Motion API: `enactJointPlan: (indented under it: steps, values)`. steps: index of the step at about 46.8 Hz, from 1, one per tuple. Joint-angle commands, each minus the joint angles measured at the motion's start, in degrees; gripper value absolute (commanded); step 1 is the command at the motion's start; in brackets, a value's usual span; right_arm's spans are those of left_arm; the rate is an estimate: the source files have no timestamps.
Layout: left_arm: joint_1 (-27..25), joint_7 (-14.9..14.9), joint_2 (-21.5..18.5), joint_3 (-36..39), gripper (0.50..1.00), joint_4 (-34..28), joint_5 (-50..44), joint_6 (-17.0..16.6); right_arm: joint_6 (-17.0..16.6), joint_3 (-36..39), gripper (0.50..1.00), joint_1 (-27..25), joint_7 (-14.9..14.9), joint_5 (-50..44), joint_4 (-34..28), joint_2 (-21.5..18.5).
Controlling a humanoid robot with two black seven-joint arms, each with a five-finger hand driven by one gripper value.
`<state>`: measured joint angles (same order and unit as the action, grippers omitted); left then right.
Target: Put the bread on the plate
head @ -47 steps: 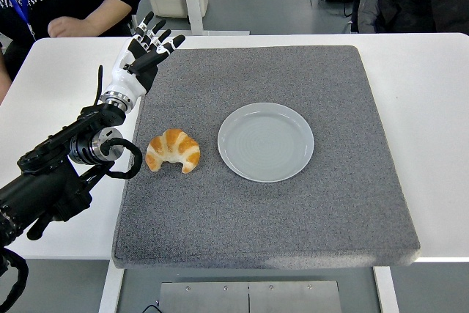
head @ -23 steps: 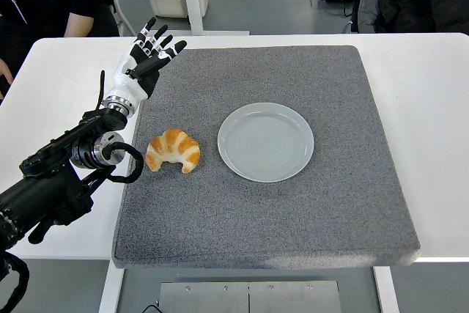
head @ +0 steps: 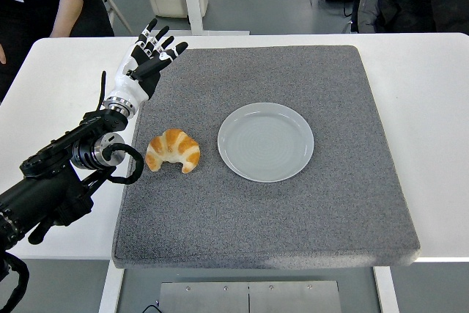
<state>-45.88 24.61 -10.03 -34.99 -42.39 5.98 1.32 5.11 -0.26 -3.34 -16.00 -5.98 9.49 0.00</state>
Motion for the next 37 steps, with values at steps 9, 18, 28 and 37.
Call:
enactJointPlan:
  steps: [9,18,28,37]
  values:
    - [0.2,0.0,0.0,-0.1,0.971,0.0,0.0,-0.1,0.0,0.0,1.000,0.0,0.0,0.0,0.0,0.0]
    - [0.1,-0.3,0.0,0.0,0.969,-0.1,0.0,-0.1,0.0,0.0,1.000,0.0,0.0,0.0,0.0,0.0]
    - [0.1,-0.6,0.0,0.0,0.968,-0.1,0.0,-0.1,0.0,0.0,1.000,0.0,0.0,0.0,0.0,0.0]
    - [-0.1,-1.1,-0.2,0.1,0.963,-0.2,0.0,-0.2,0.0,0.0,1.000,0.0,0.0,0.0,0.0,0.0]
